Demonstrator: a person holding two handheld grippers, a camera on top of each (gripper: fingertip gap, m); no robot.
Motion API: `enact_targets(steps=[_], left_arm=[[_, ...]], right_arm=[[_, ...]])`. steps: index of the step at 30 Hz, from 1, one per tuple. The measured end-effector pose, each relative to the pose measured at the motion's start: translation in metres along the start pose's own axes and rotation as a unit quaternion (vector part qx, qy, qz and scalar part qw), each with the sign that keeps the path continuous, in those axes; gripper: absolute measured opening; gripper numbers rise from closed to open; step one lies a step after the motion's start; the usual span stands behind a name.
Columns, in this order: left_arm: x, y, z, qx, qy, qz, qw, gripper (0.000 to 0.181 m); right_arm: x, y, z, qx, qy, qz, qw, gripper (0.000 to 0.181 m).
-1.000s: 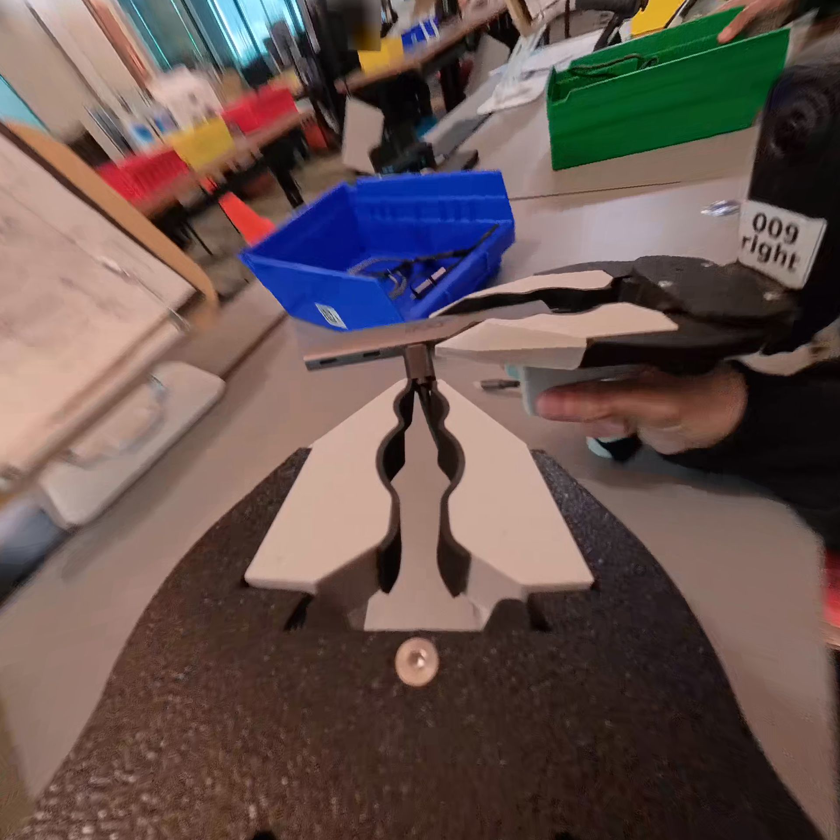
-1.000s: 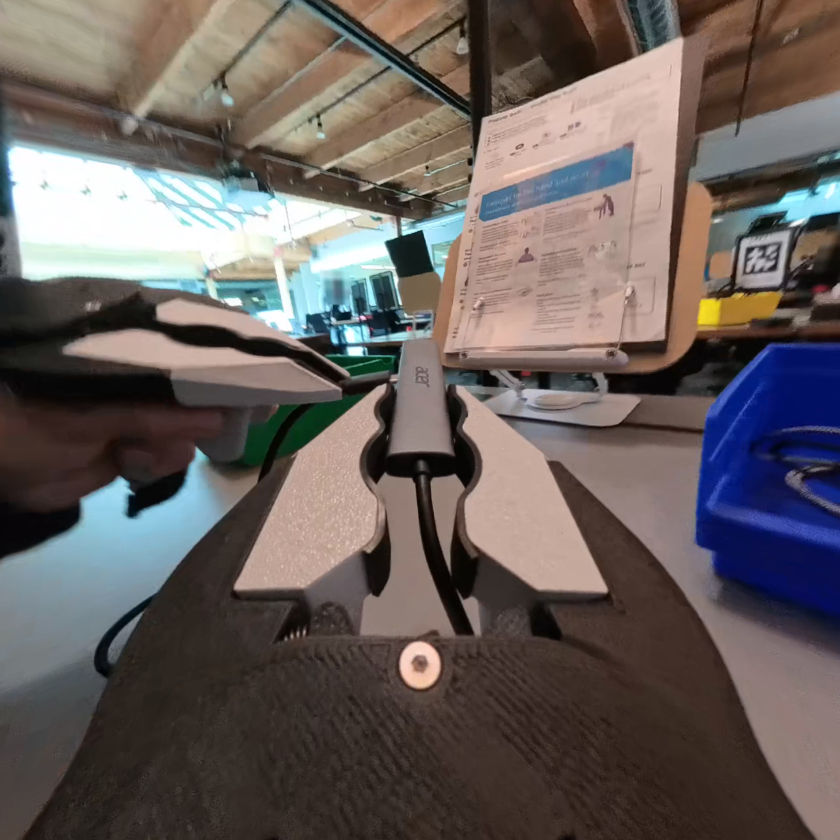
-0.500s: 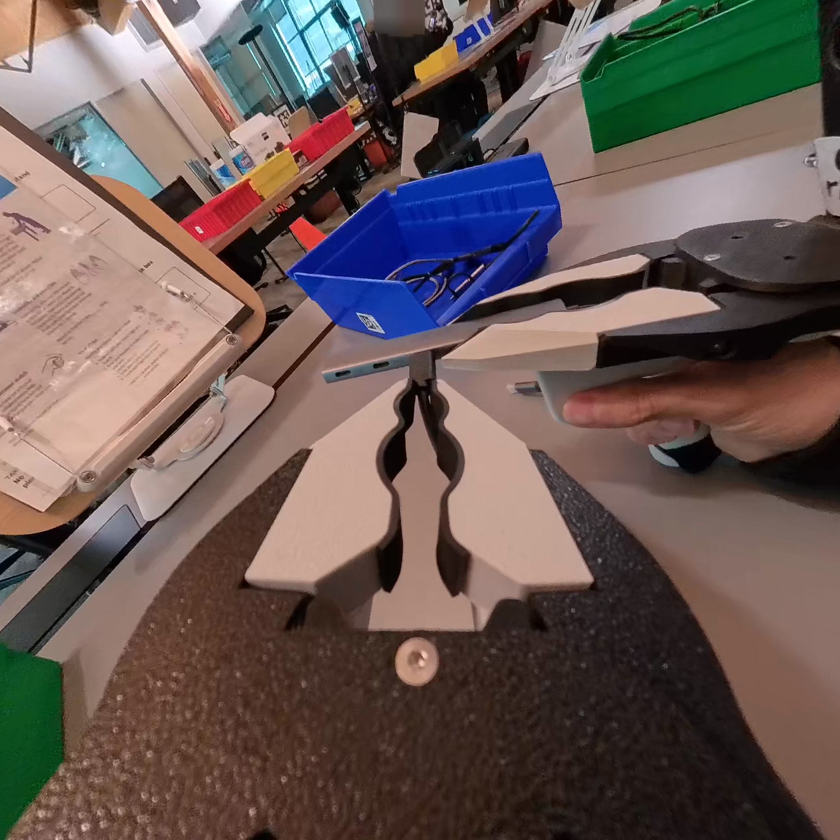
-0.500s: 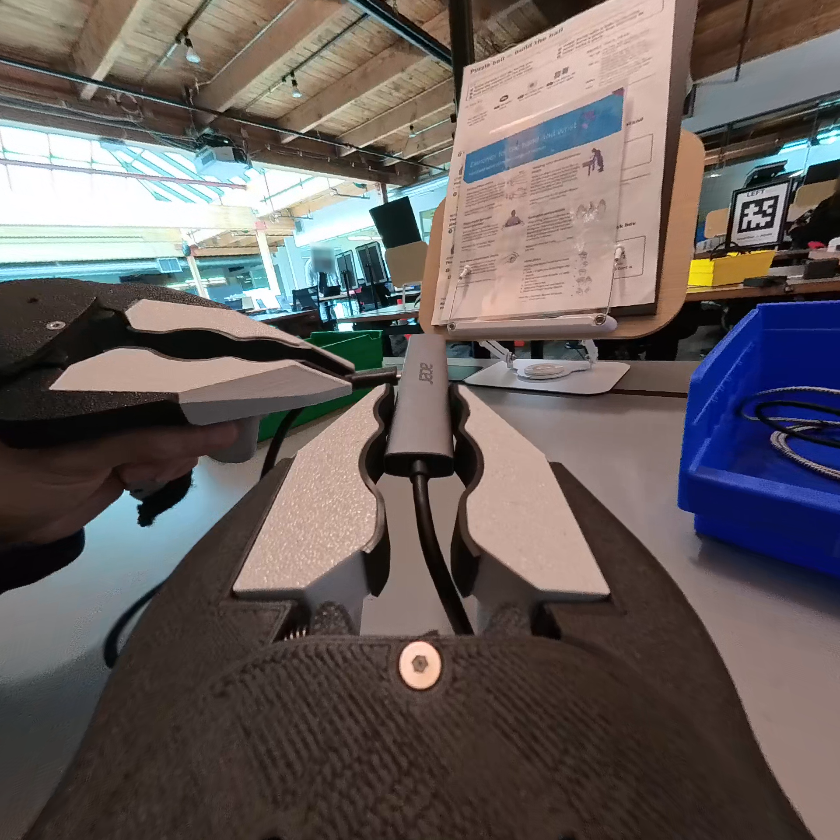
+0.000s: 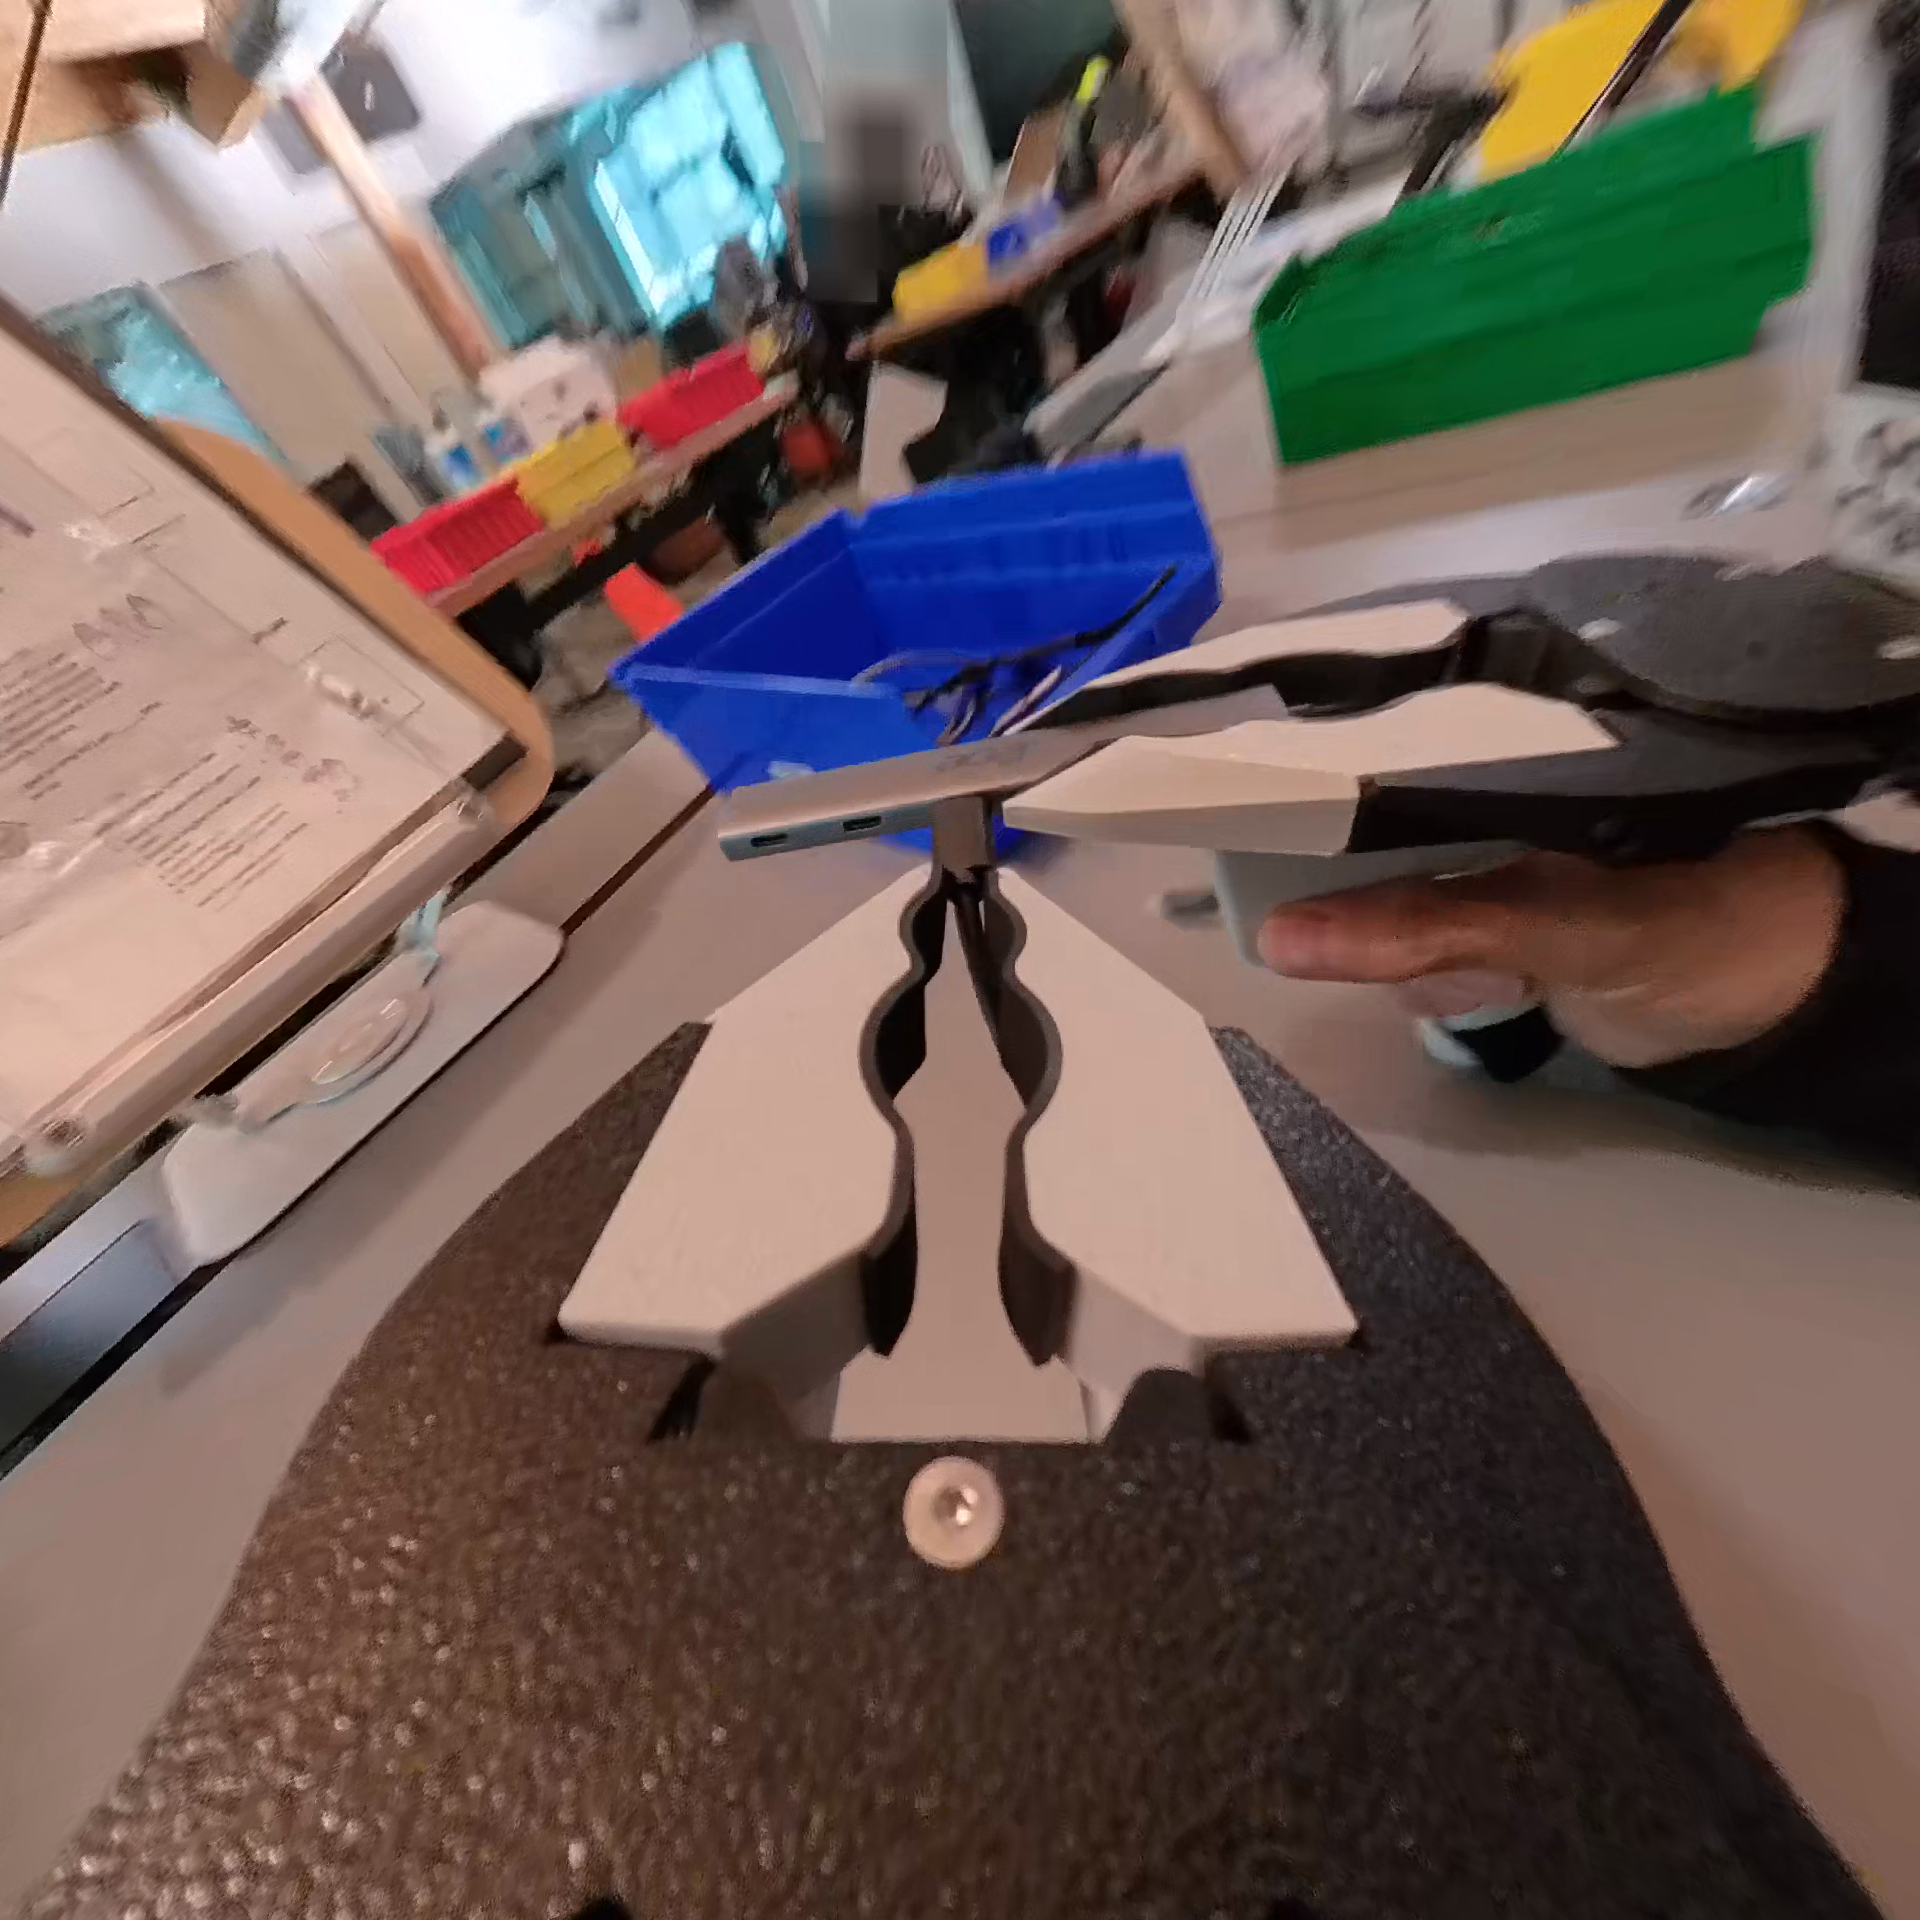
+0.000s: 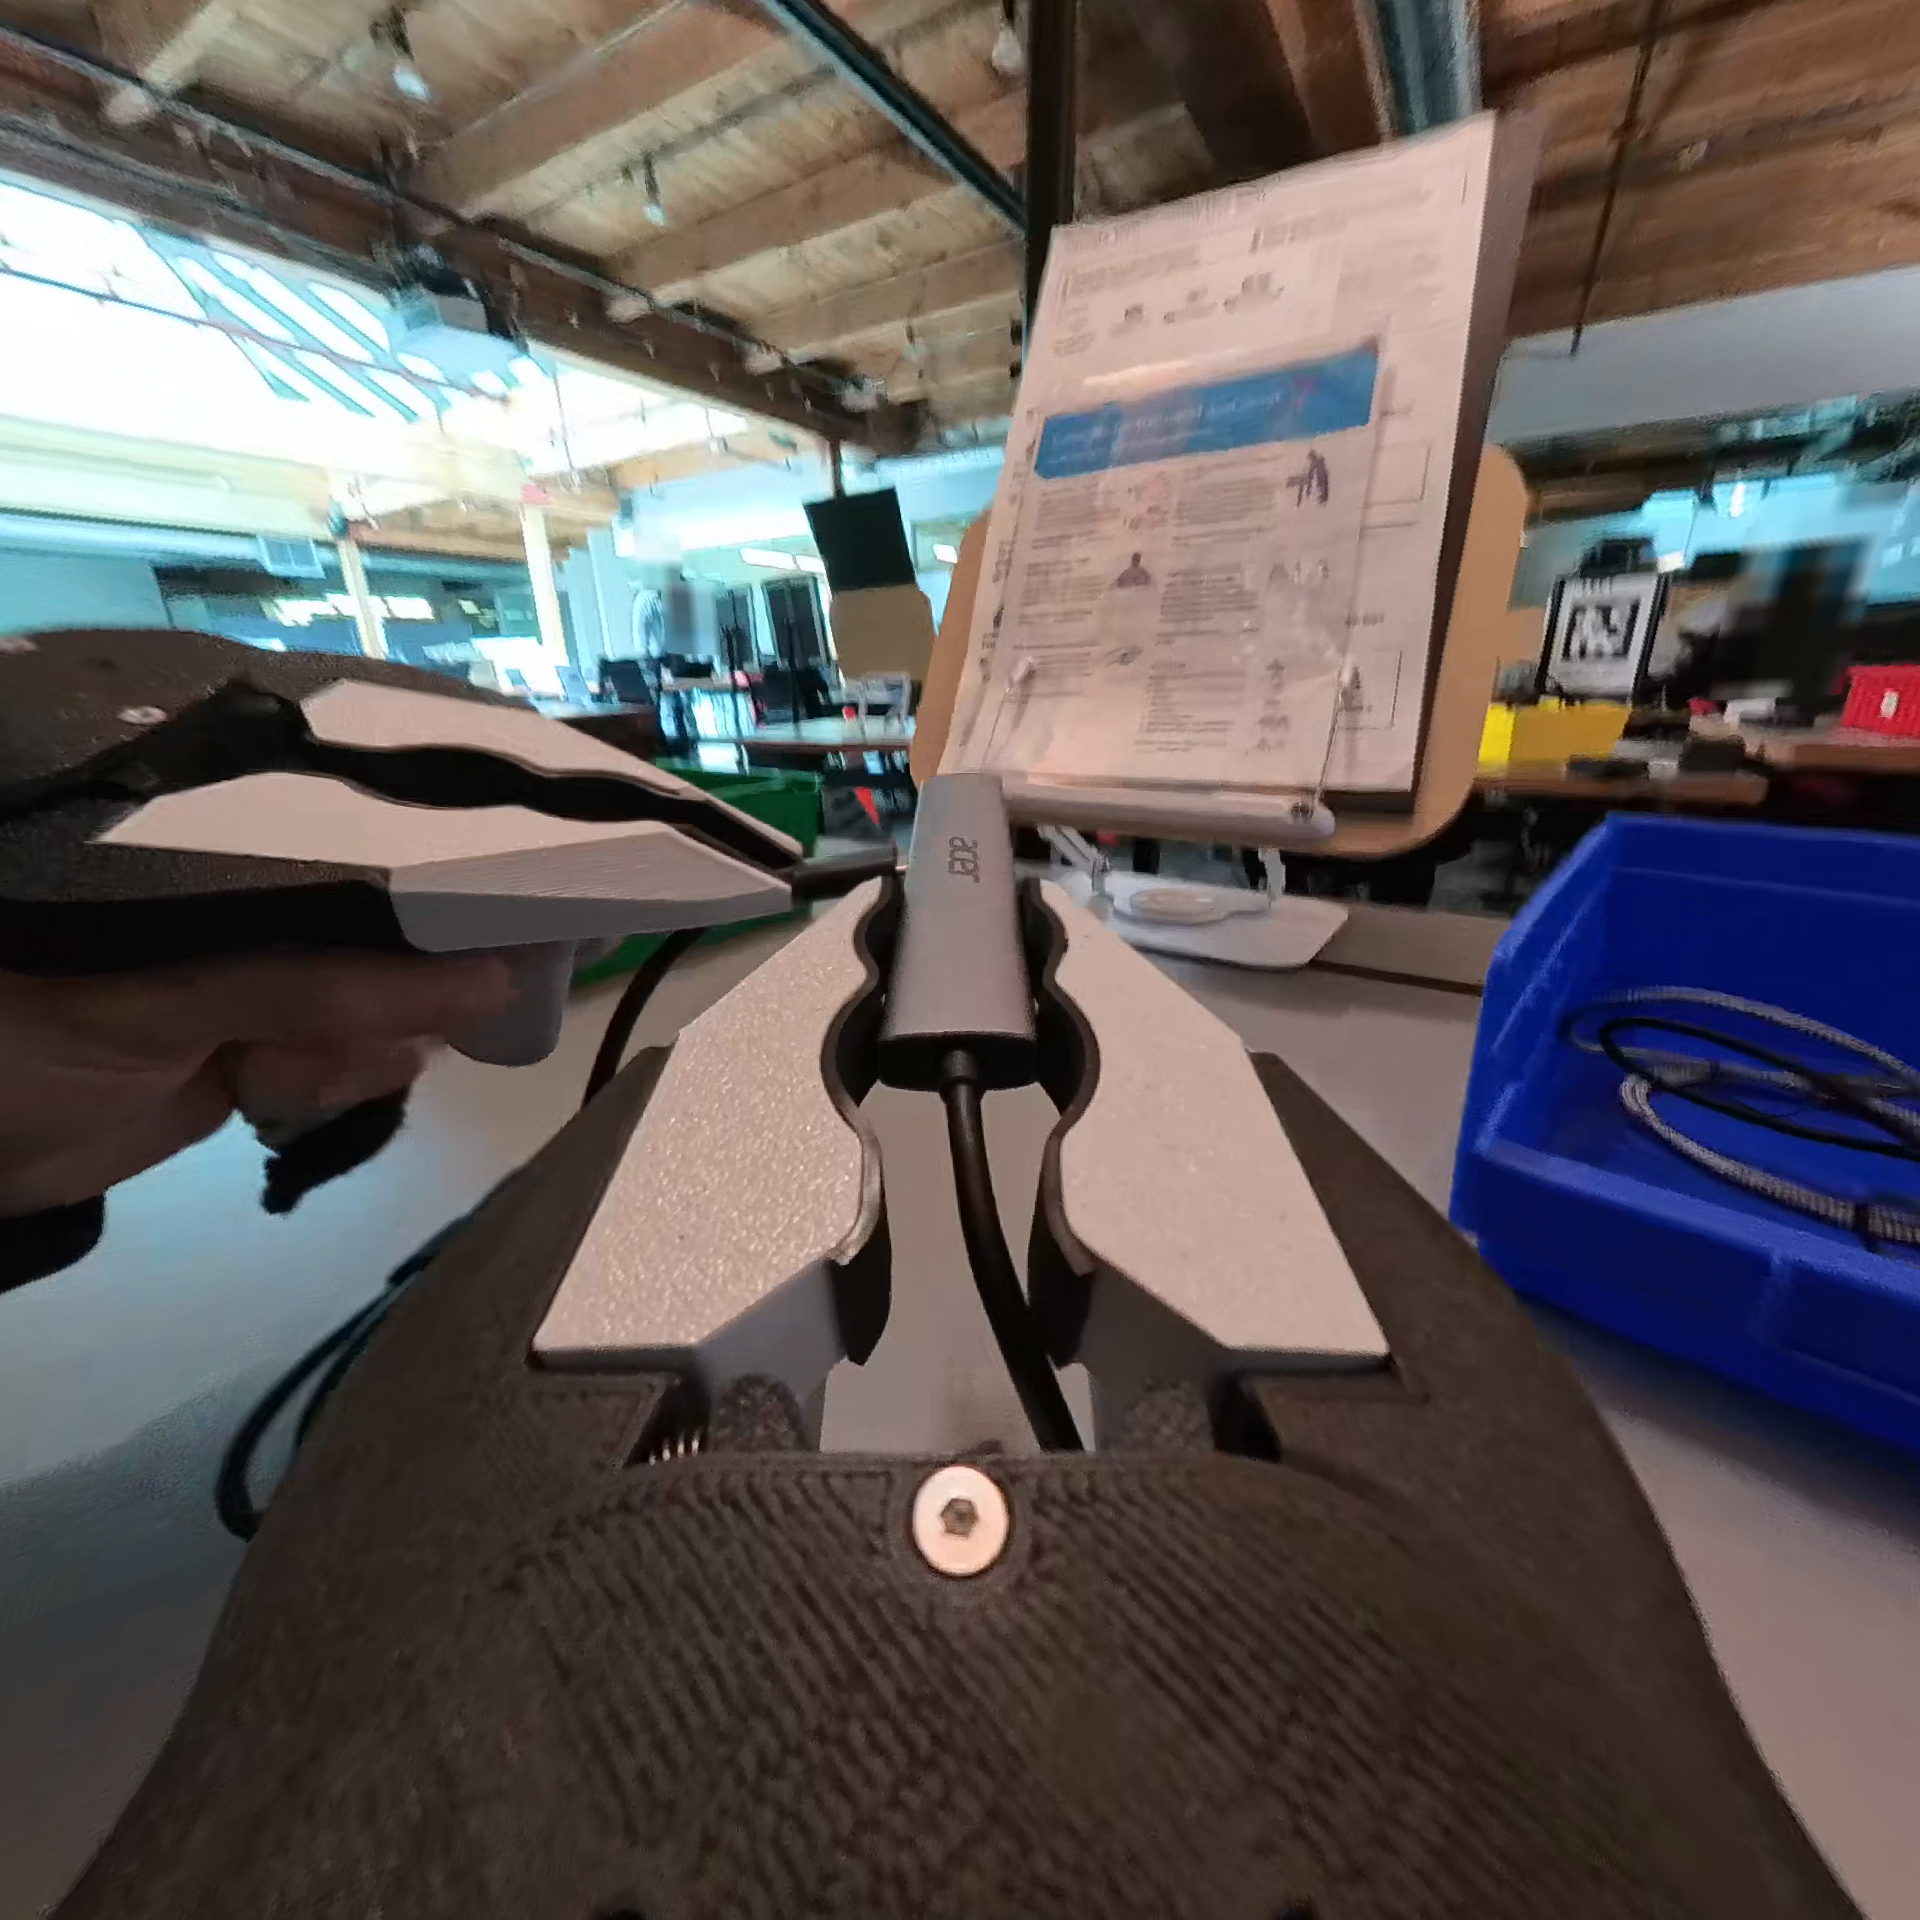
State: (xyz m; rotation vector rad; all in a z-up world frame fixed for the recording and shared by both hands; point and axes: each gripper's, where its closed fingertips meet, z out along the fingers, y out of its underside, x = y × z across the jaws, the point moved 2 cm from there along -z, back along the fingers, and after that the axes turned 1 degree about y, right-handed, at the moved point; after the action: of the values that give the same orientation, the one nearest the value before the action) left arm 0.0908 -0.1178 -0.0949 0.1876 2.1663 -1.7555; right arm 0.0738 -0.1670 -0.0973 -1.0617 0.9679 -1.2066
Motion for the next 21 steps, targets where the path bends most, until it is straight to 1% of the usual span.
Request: enact_targets(steps=[1,2,4,5,7,10,13,16,18,21], left_arm=[[0.003,-0.006,-0.003,0.025,0.02,-0.007,0.999,0.005],[0.003,-0.008,-0.007,0.034,0.031,-0.014,0.999,0.008],[-0.002,-0.009,-0.015,0.033,0.031,-0.019,0.999,0.019],[-0.002,-0.011,-0.019,0.034,0.042,-0.024,0.998,0.021],[0.002,-0.013,-0.026,0.027,0.063,-0.03,0.997,0.023],[0.006,-0.01,-0.03,-0.001,0.061,-0.009,0.998,0.022],[0.009,-0.005,-0.027,-0.013,0.036,0.02,0.999,0.017],[0.011,-0.002,-0.022,-0.014,0.019,0.021,1.0,0.005],[0.01,-0.003,-0.021,-0.013,0.001,0.028,1.0,0.004],[0.009,0.002,-0.02,-0.029,-0.014,0.048,0.998,0.004]], right_arm=[[0.0,-0.006,-0.003,0.019,-0.004,-0.006,1.0,0.022],[0.002,-0.008,-0.005,0.027,0.003,-0.02,0.999,0.022],[0.001,-0.016,-0.009,0.049,0.007,-0.067,0.997,0.023],[-0.001,-0.018,-0.01,0.058,0.008,-0.088,0.994,0.023],[-0.007,-0.02,-0.01,0.064,0.005,-0.116,0.991,0.022],[-0.016,-0.022,-0.01,0.073,0.004,-0.162,0.984,0.022],[-0.021,-0.023,-0.01,0.077,-0.007,-0.166,0.983,0.022],[-0.024,-0.022,-0.009,0.076,-0.019,-0.157,0.984,0.022],[-0.023,-0.02,-0.008,0.07,-0.021,-0.146,0.987,0.022],[-0.022,-0.015,-0.007,0.059,-0.036,-0.127,0.989,0.022]])
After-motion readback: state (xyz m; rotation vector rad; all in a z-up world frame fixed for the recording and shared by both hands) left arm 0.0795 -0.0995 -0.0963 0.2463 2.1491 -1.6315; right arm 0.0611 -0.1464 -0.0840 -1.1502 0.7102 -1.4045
